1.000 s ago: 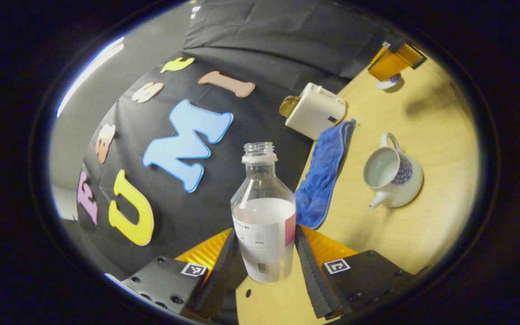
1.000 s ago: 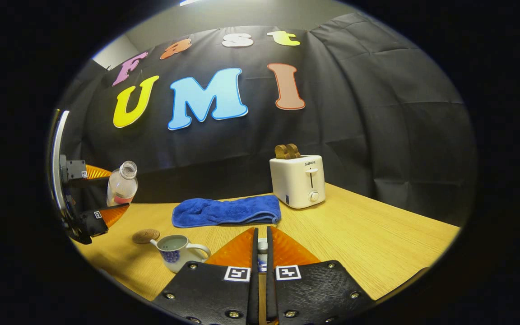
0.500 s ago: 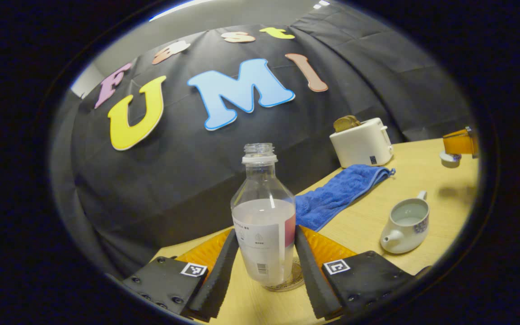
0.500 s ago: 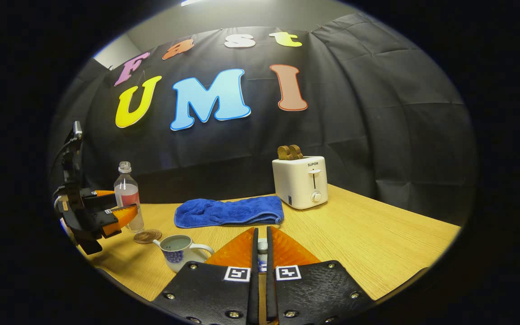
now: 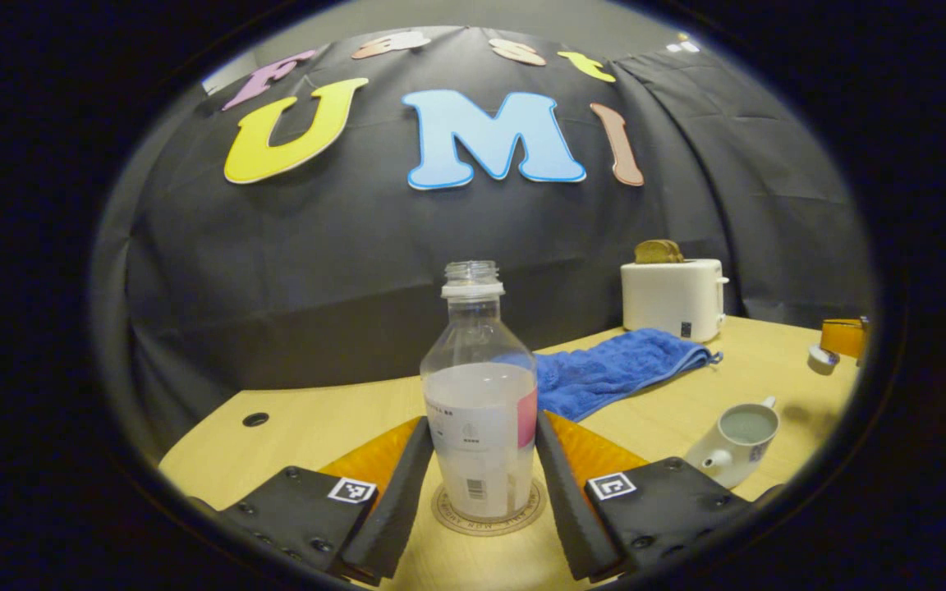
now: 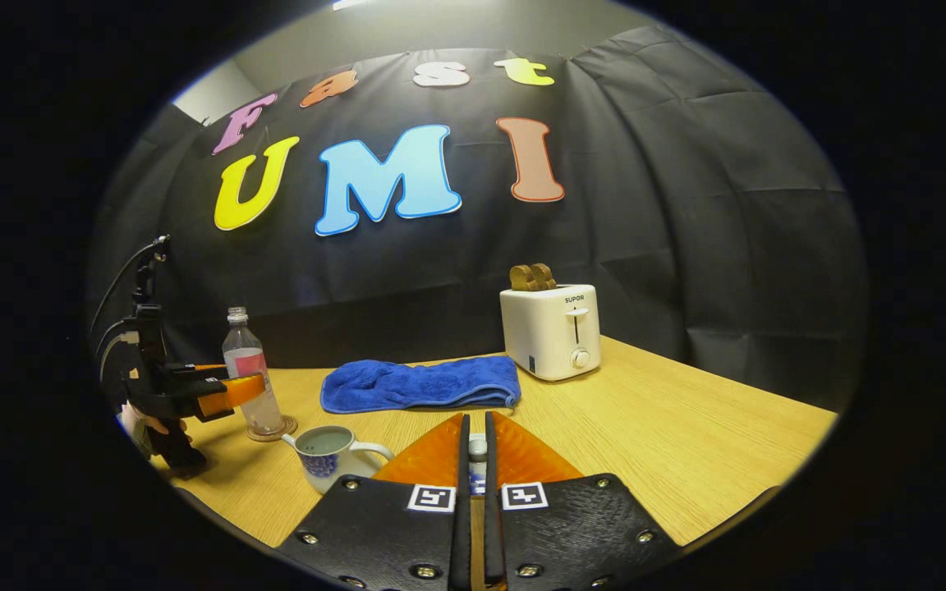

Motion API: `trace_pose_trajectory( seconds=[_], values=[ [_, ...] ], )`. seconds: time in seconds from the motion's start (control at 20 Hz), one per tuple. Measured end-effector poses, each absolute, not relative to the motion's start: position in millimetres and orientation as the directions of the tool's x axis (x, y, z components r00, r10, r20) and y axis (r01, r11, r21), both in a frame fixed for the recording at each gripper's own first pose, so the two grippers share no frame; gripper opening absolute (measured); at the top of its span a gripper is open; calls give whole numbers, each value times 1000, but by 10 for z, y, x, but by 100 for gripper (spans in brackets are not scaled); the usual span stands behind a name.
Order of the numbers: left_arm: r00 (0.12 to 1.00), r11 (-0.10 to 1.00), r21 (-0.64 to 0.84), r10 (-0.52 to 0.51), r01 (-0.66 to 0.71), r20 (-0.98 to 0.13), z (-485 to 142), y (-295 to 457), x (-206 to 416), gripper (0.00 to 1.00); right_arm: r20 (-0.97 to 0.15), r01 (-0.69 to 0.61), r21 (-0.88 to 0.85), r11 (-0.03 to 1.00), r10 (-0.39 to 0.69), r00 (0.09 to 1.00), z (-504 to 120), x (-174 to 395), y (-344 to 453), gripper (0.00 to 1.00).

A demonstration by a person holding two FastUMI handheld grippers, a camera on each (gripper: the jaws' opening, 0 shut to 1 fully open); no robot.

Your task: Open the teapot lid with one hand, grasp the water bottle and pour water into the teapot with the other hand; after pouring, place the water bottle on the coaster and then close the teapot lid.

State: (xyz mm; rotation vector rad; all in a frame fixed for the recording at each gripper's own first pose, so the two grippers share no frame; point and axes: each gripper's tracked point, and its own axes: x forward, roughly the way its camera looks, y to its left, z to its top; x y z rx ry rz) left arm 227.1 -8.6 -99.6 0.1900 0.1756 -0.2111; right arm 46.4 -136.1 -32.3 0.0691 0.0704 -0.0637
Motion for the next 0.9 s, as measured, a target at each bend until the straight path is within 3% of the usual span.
trace_pose_trajectory(
  seconds=[0.2, 0.25, 0.45, 0.5, 0.9],
  values=[
    [967, 972, 124, -176, 200, -186, -1000, -78, 2305, 86, -69, 61, 64, 996, -56, 996, -312, 461, -1347, 6],
    [967, 974, 112, -175, 198, -185, -1015, -81, 2315, 79, -67, 60, 63, 996, -56, 996, -308, 463, -1344, 6],
    [969, 978, 108, -156, 179, -193, -1055, -52, 2305, 92, -71, 51, 59, 997, -47, 996, -318, 471, -1303, 6],
    [970, 980, 100, -151, 172, -189, -1038, -40, 2293, 100, -69, 47, 56, 997, -43, 997, -310, 476, -1290, 6],
    [975, 993, 29, -109, 117, -194, -986, 130, 2100, 100, -67, -15, 67, 998, 20, 998, -241, 540, -1033, 6]
  ],
)
